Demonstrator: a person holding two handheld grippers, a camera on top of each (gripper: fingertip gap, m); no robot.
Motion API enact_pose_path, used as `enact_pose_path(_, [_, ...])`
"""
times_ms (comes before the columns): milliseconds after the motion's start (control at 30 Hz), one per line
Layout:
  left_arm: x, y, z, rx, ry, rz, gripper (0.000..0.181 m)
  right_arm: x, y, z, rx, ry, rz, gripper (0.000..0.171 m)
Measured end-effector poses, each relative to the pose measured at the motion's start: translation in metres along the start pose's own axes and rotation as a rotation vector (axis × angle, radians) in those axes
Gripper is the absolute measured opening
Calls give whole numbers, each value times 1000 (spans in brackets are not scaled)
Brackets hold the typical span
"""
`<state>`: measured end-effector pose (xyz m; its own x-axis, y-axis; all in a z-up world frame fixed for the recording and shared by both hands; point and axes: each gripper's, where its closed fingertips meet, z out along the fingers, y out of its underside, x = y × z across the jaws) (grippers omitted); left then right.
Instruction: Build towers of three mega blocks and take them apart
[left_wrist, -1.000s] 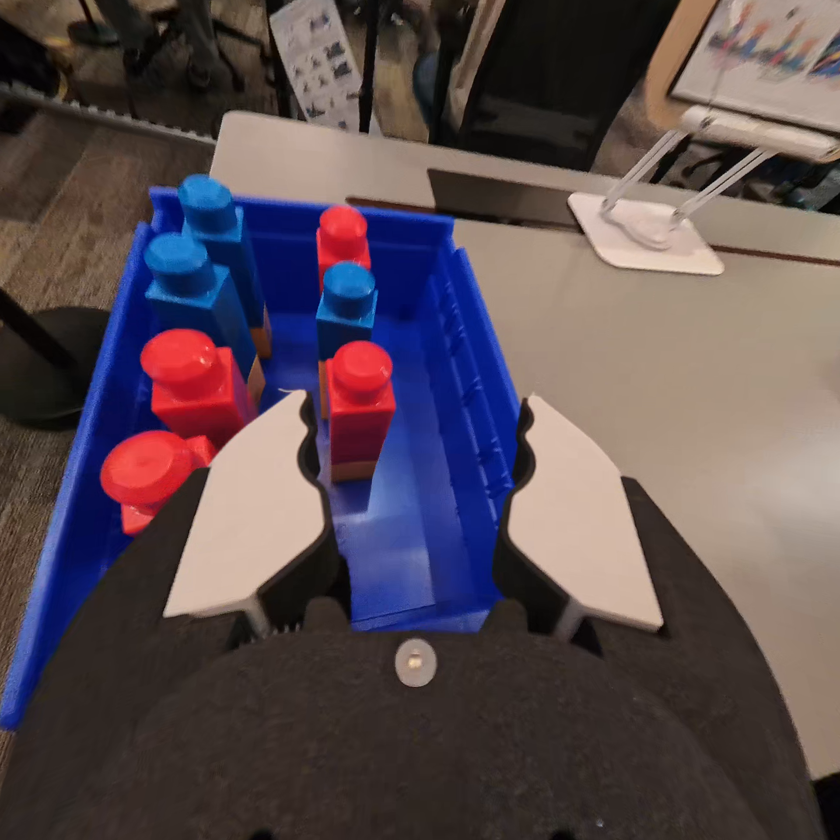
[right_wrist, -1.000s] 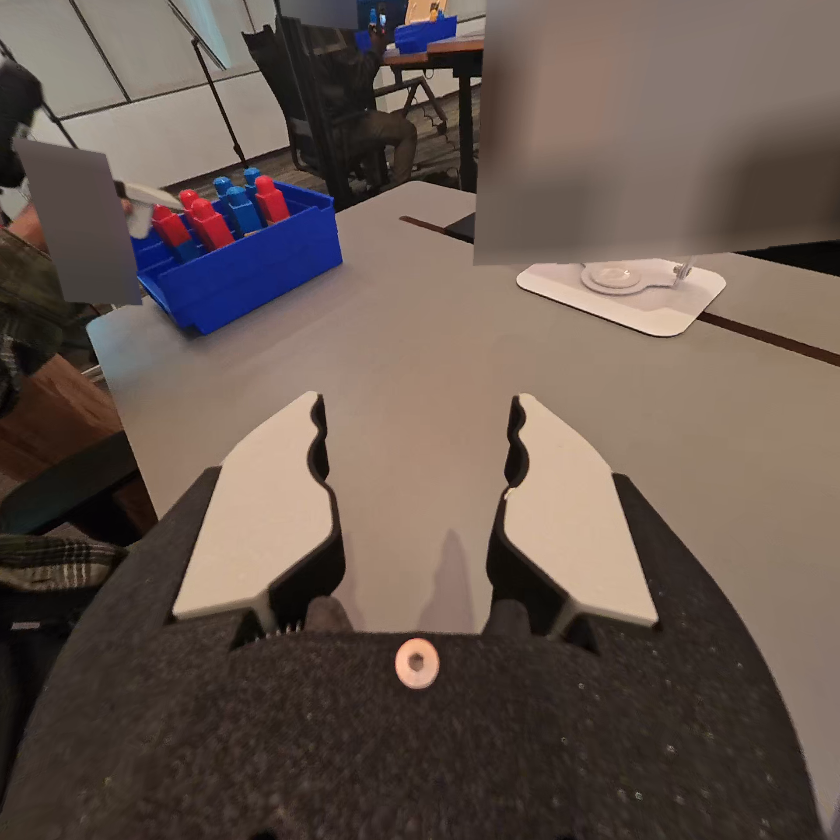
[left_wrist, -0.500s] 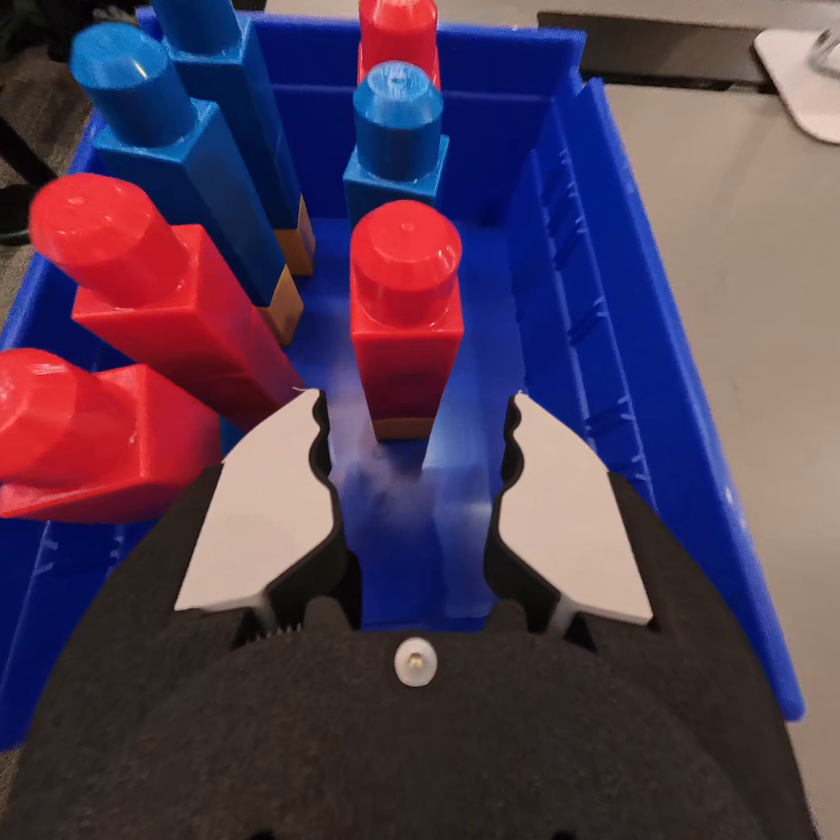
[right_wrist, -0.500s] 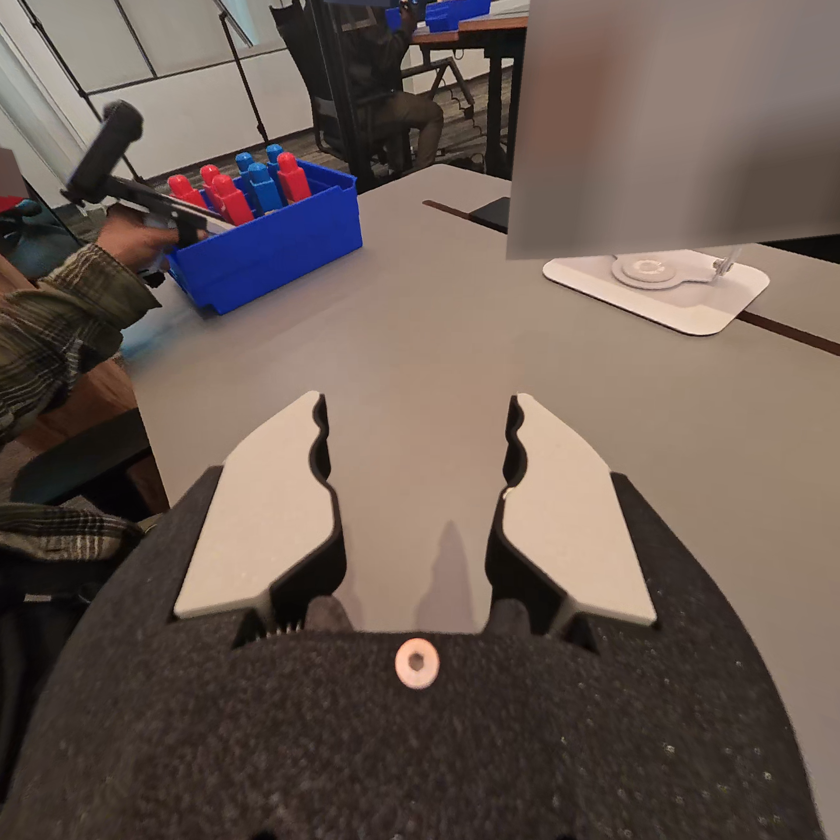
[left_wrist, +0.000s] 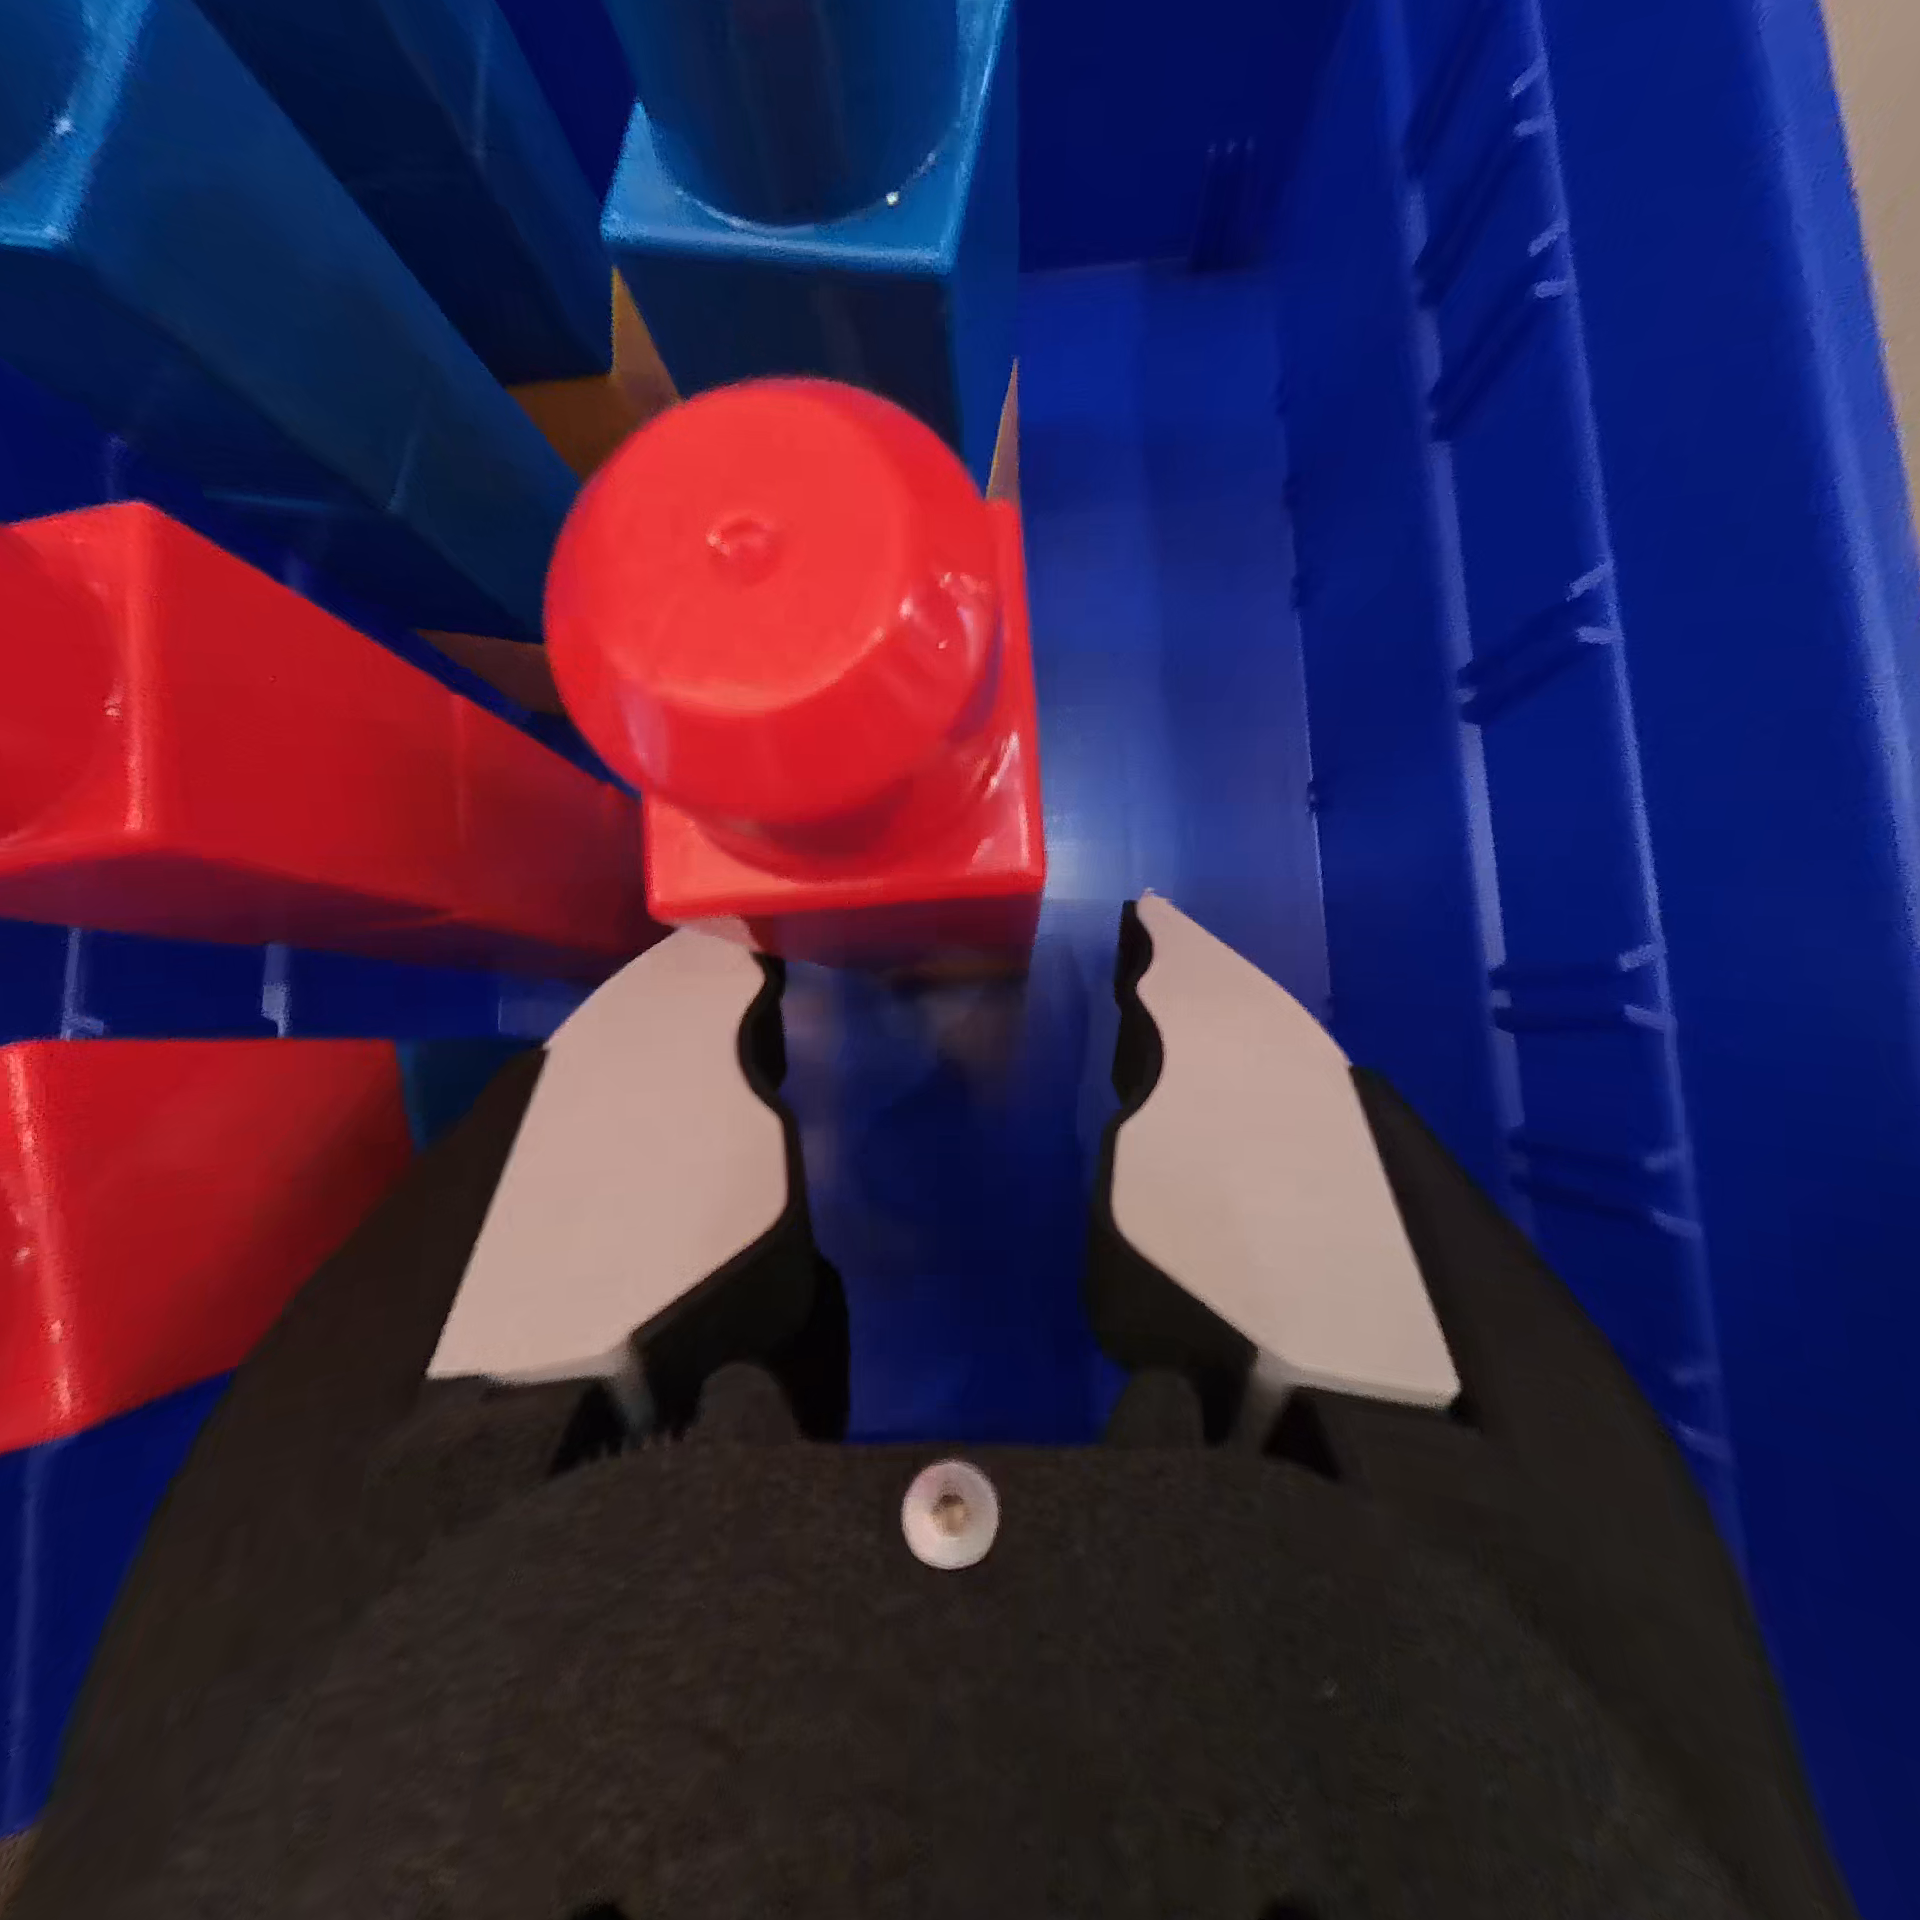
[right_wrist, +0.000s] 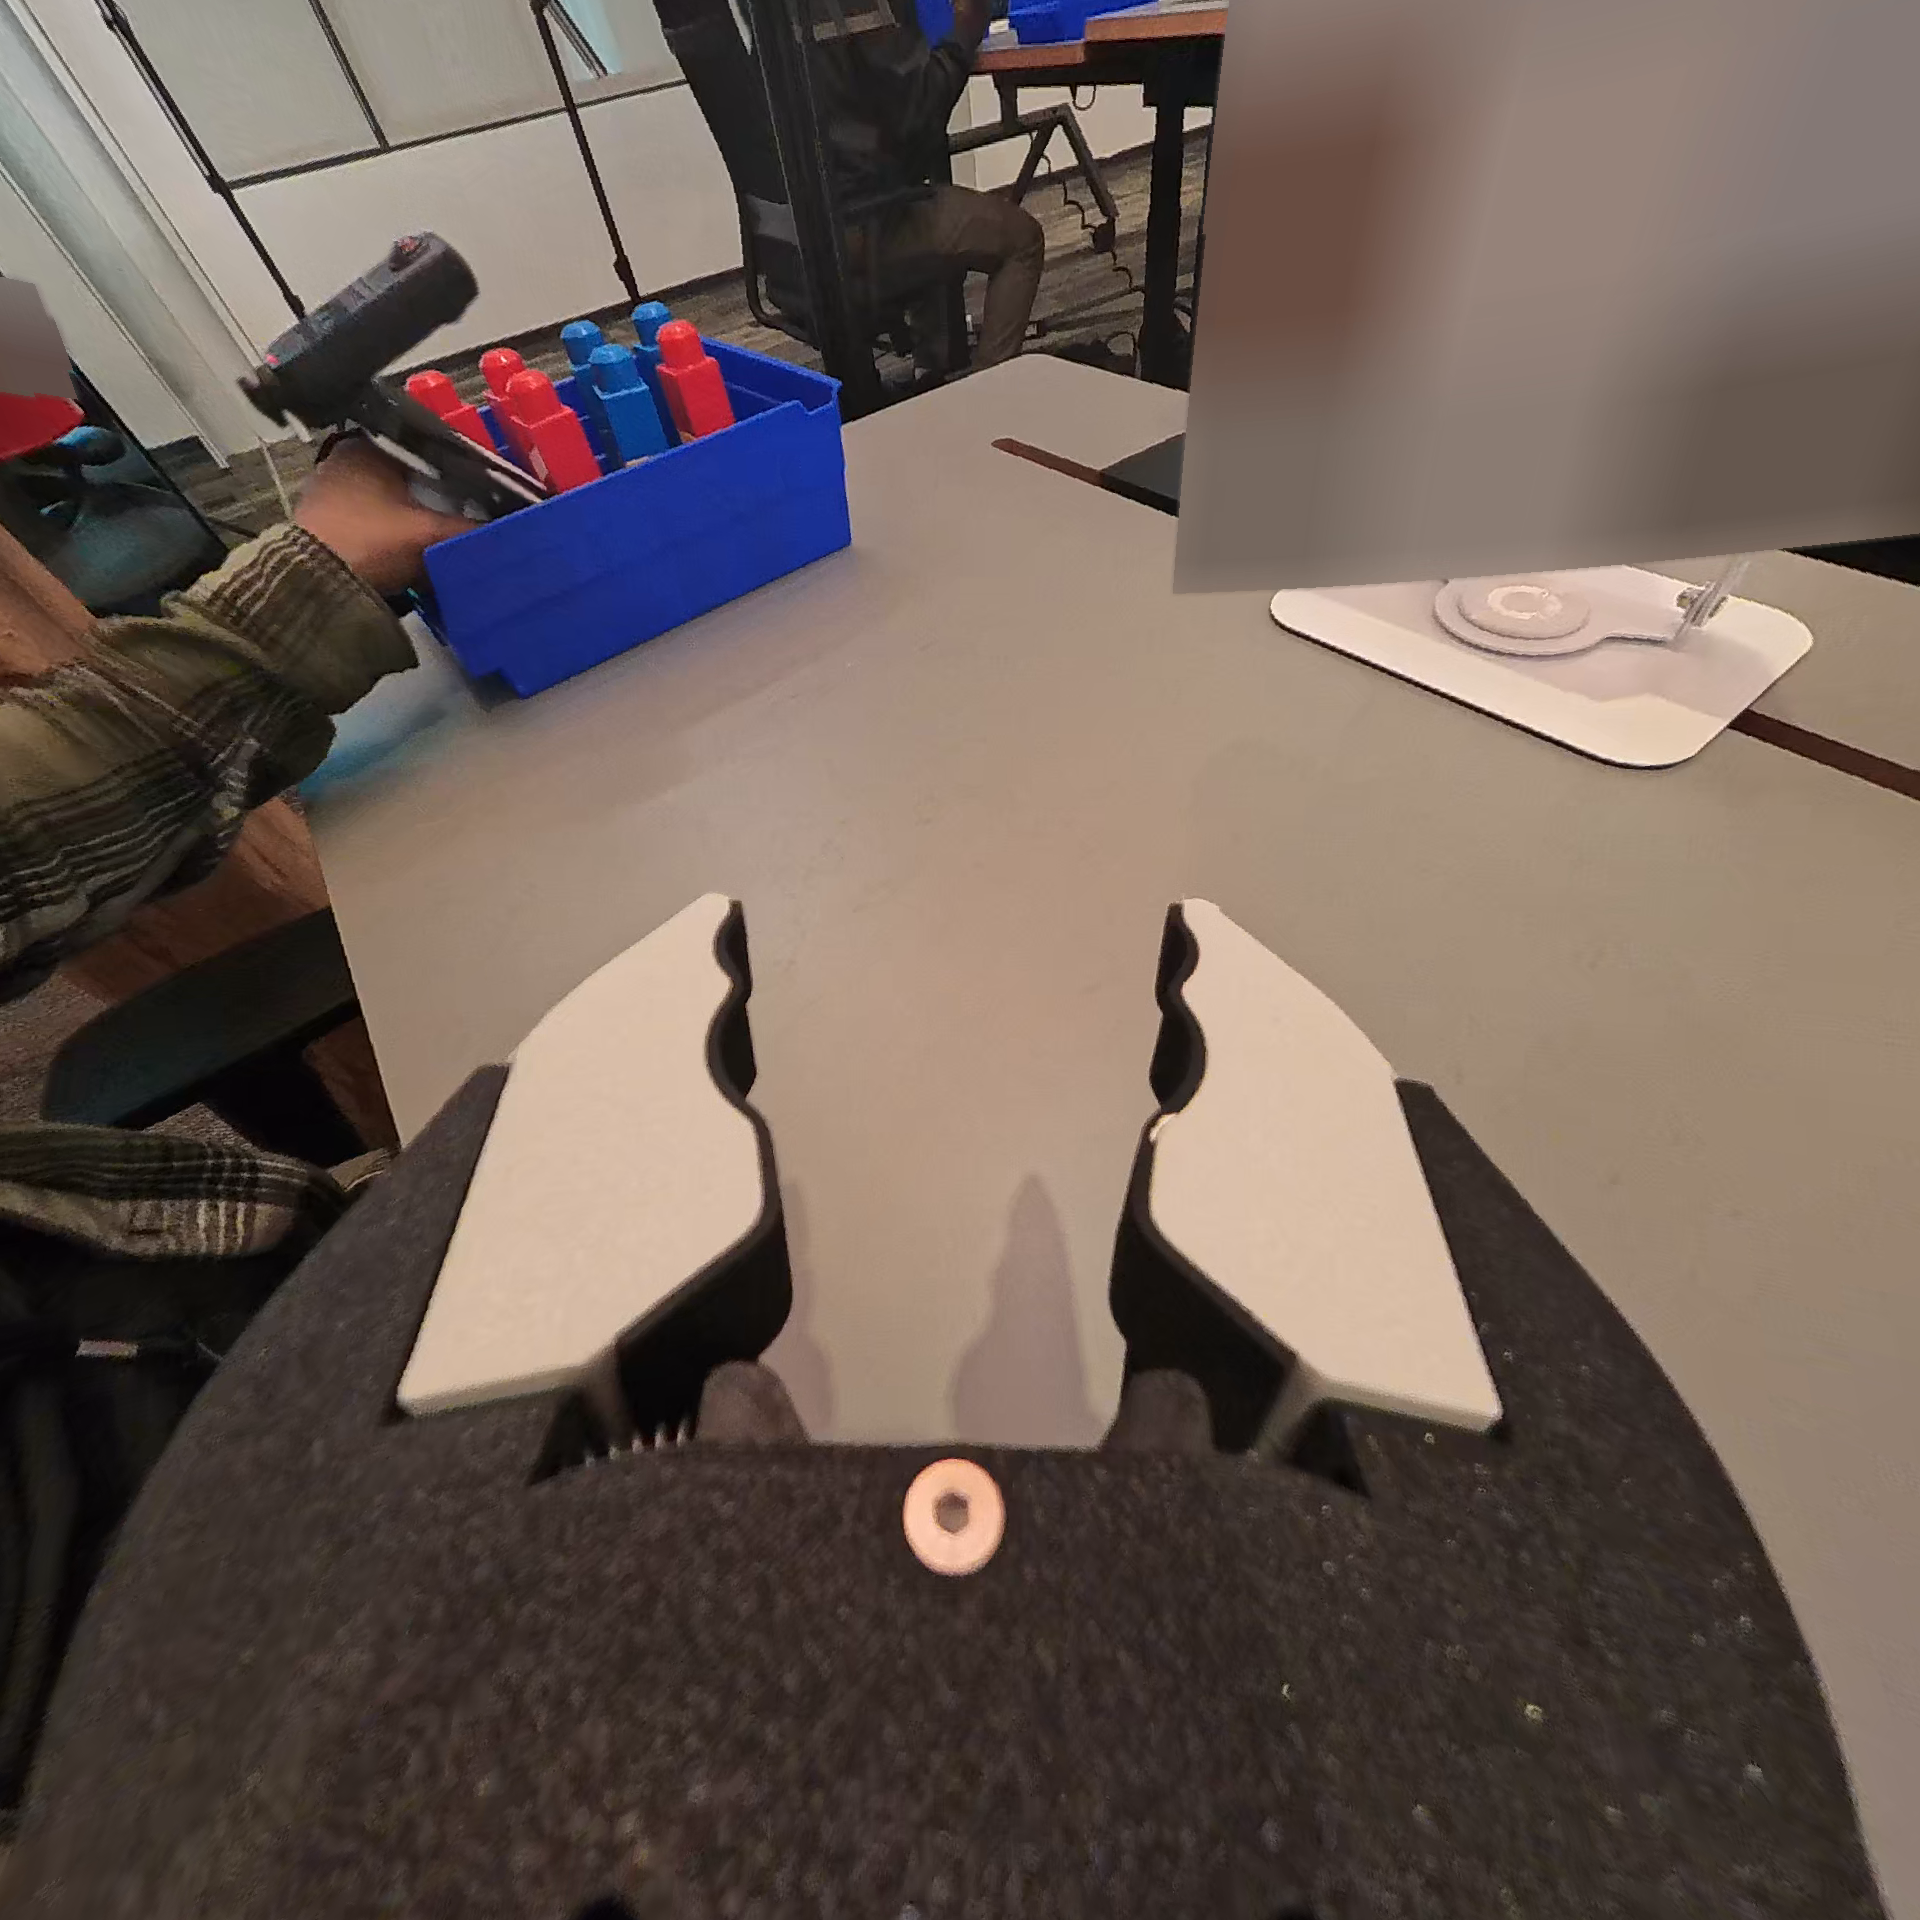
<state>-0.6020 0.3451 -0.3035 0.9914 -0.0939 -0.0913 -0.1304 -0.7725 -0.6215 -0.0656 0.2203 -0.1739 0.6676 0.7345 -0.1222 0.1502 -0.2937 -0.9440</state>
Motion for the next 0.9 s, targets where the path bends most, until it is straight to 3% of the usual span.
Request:
enact_pose_path(133, [0,6,5,-59,24,0,38,-1,-1,0,6,-3,-5,75])
enact_pose_path(633, [0,-10,-21,111,137,-12,37,-15,0,8,8,-47,-43,67])
enact_pose_path(767, [-2,-13,-46,141,170,-6,36,-17,2,11,1,-50,-49,67])
enact_pose_path(900, [8,-33,-100,185,226,73,36,-20,1,14,15,-83,-37,67])
